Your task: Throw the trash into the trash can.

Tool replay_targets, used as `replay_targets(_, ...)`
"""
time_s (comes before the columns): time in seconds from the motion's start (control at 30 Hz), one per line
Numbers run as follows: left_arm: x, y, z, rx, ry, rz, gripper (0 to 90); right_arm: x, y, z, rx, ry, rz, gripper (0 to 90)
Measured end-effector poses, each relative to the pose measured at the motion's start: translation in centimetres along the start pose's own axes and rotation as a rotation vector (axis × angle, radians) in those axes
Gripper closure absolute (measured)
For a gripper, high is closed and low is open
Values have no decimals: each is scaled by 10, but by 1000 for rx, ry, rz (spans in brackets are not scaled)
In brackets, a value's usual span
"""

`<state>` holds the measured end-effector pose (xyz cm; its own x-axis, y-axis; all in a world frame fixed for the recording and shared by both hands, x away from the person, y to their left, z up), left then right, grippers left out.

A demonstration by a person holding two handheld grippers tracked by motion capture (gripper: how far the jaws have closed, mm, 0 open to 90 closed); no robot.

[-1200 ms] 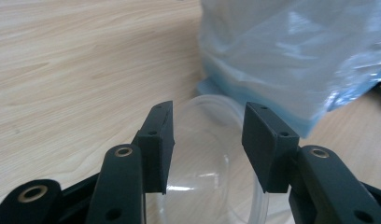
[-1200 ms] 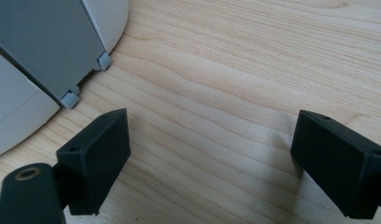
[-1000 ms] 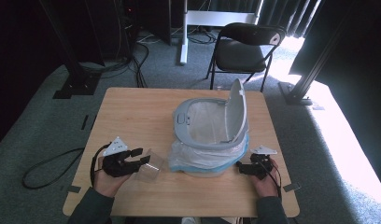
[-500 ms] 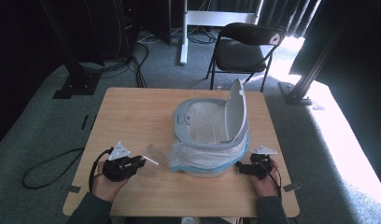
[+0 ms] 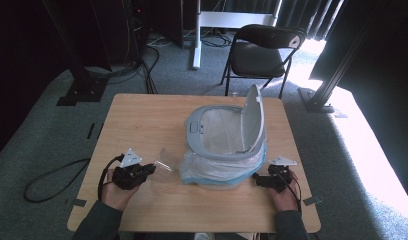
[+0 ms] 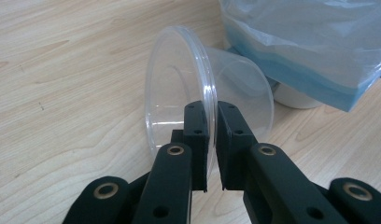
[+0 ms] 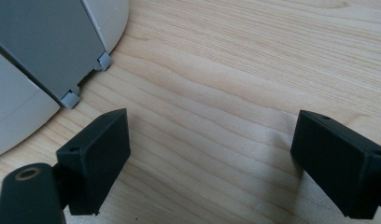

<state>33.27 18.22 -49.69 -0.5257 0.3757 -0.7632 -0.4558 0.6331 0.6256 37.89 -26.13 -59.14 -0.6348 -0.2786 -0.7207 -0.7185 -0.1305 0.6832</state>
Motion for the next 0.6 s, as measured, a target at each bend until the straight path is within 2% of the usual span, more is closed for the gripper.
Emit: replay_targets(0.6, -11, 12, 8, -14, 10, -43, 838, 0, 0, 0, 0, 0, 0, 110)
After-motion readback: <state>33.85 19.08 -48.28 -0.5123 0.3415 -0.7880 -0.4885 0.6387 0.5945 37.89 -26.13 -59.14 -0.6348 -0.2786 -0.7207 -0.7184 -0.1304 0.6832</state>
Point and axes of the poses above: each handheld gripper's, and its own axes: y roughly backward along the jaws, x roughly out of its underside, z roughly to its left, the point moved 6 cm from there along -y, roughly forward along the jaws, and after that the axes turned 10 degrees about x, right-handed, at the moved point
